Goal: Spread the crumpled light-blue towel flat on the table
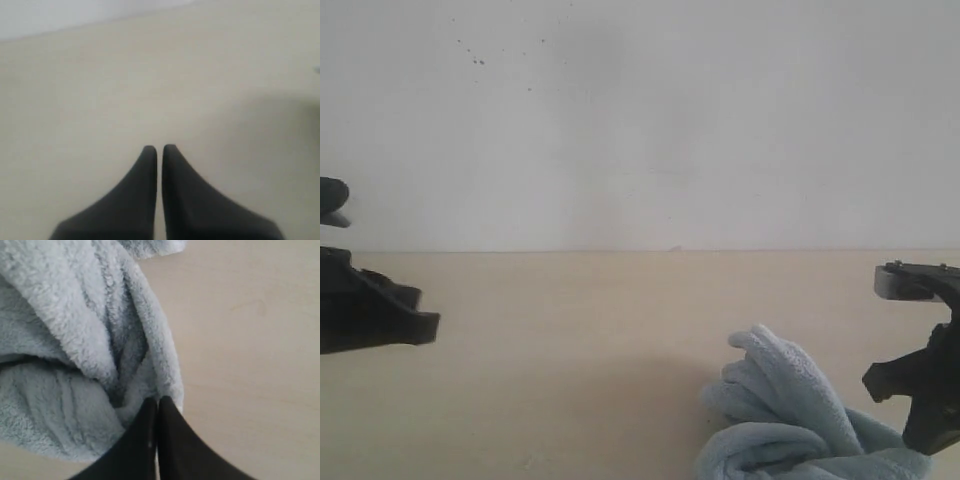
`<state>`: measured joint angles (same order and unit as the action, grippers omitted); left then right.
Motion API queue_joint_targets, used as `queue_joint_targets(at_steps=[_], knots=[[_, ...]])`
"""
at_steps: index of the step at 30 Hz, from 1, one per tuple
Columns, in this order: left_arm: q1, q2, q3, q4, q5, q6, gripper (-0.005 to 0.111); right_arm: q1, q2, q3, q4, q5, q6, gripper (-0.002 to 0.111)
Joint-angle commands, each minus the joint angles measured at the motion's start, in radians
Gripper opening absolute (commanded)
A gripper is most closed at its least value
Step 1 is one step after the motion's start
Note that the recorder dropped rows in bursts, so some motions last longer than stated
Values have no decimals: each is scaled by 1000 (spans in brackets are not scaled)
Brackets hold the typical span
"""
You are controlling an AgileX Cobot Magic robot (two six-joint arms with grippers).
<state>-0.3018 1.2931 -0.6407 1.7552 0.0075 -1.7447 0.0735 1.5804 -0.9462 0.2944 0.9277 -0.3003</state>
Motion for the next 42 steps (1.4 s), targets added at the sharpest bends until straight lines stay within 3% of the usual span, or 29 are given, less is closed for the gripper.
queue_joint_targets(at_steps=[1,3,5,10,12,14,19,24,26,30,34,39,42], knots=[[-36,8,3,-77,530,101,4,25,-58,-11,-8,-24,7,-1],[-33,15,0,-147,554,127,4,39,-73,-11,-4,-40,4,-1],[-33,31,0,-177,434,227,4,53,-81,-11,-4,-52,1,-1],[-38,99,9,-197,-137,582,4,76,-81,-11,3,-43,-17,-1],[-50,106,11,-54,-378,610,4,76,-81,-11,8,-36,-23,-1],[-81,106,6,-11,-498,617,4,76,-81,-11,5,-42,-23,-1],[-219,86,6,-11,-511,601,4,76,-81,-11,26,-51,-23,-1],[-369,86,1,-110,-362,458,5,78,-81,-11,148,-38,-95,-1],[-403,93,1,-95,-318,439,13,78,-81,-11,210,-26,-154,-1],[-438,120,1,-155,-333,433,39,78,-81,-11,252,-15,-201,2],[-473,179,-30,-251,-330,498,63,115,-75,-11,249,-29,-241,17],[-478,284,-104,-250,-353,498,63,174,-43,-11,230,-108,-260,43],[-478,323,-176,-217,-328,498,63,176,-50,-13,228,-188,-236,44]])
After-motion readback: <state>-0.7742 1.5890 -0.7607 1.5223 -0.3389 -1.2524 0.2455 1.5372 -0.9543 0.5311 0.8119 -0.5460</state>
